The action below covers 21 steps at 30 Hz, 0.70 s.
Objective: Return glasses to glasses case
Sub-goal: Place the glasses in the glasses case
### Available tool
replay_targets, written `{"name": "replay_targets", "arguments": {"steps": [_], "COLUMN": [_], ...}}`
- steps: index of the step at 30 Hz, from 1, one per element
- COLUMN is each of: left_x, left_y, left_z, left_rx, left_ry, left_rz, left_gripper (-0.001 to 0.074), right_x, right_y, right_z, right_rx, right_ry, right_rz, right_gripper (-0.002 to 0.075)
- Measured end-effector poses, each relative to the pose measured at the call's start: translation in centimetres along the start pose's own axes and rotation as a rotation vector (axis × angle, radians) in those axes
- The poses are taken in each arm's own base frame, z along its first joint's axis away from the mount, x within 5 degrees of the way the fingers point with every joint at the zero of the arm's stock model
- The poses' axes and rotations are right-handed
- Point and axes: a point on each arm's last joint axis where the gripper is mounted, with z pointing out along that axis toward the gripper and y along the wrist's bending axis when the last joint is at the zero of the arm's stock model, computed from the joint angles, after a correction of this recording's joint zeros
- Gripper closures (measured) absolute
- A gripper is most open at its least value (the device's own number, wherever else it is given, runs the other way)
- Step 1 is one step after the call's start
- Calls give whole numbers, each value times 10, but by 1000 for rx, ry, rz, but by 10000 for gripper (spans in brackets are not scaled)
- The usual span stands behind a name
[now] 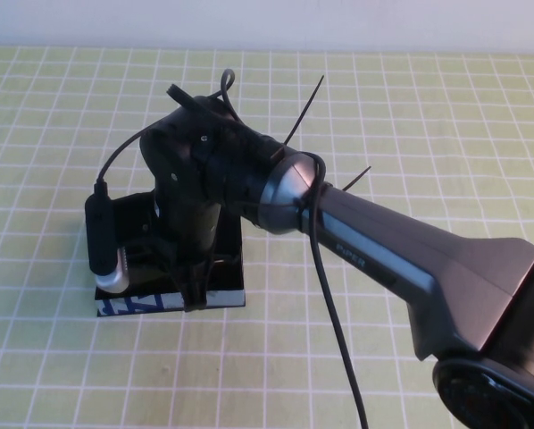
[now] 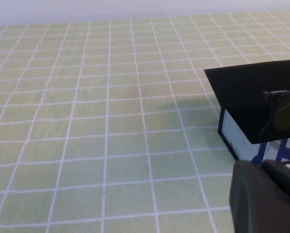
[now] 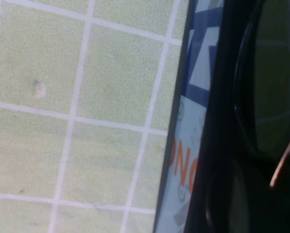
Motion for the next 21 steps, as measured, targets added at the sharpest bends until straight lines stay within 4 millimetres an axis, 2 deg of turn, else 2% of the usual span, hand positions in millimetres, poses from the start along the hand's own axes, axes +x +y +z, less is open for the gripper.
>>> {"name": "replay_targets", "arguments": {"steps": [17,21], "left_x": [0,0], "left_y": [0,0], "left_z": [0,0], "left_rx": [0,0], "left_ry": [0,0], "left_rz": [0,0], "left_gripper": [739,739], "right_x": [-1,-1], "right_y": [1,1], "right_z": [4,4], "right_rx": [-14,-18], "right_ry": [-4,-10], "right_rz": [22,25], "right_gripper": [710,684]}}
